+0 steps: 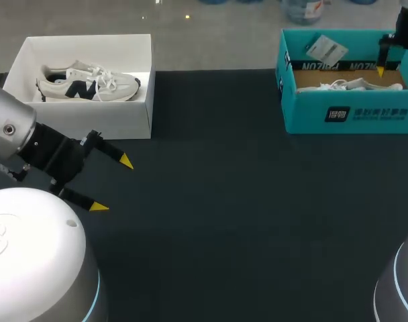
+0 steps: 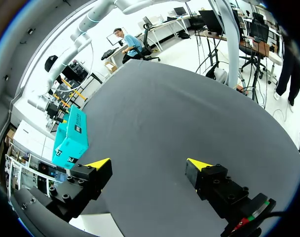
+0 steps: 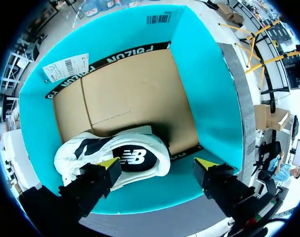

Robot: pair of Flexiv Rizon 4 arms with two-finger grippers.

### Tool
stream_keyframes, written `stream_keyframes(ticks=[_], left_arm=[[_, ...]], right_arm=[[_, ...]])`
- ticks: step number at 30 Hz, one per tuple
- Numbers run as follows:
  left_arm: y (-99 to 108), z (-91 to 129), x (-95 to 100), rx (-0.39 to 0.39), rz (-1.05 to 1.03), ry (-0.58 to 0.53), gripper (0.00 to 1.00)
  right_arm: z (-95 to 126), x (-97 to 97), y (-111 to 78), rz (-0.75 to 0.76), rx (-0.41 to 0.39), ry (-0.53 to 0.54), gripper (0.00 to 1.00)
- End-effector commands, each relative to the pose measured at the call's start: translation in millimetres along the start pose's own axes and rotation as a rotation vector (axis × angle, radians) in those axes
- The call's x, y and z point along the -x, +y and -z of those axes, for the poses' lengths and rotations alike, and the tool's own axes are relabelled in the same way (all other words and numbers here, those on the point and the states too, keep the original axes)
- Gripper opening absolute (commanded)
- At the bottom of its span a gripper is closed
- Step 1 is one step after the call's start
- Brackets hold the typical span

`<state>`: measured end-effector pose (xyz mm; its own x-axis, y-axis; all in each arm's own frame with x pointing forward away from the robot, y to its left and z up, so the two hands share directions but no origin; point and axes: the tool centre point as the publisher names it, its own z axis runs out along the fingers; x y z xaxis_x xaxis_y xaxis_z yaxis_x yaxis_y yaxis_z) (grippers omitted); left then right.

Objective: Take the shoe out of the shoebox, open the shoe tongue, remove and reinsert the insole, then place the shoe into the shoebox

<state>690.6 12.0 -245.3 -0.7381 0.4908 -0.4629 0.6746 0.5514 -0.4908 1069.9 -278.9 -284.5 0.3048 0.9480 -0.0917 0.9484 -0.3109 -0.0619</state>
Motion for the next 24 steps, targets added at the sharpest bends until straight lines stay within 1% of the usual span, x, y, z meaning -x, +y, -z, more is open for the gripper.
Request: stream_keyframes(ticks=[1,5,11,24], left_arm=[[-0.5,0.4,-0.4,0.002,0.0,0.002,1.0],[-0.5,0.4,-0.4,0.002,0.0,0.002,1.0],[-0.5,0.4,-0.4,0.002,0.0,0.002,1.0],[-0.5,0.4,-0.4,0.002,0.0,0.002,1.0]], right_arm=[[28.3,-2.3,-18.2,0.0,0.024,-0.005,1.0],[40.6,-6.3,-28.6,-0.001,0.032,-0.002,1.0],[42.9,-10.6,-37.3,-0.022,0.019,0.009,1.0],[42.9,-10.6,-37.3,-0.022,0.019,0.009,1.0]])
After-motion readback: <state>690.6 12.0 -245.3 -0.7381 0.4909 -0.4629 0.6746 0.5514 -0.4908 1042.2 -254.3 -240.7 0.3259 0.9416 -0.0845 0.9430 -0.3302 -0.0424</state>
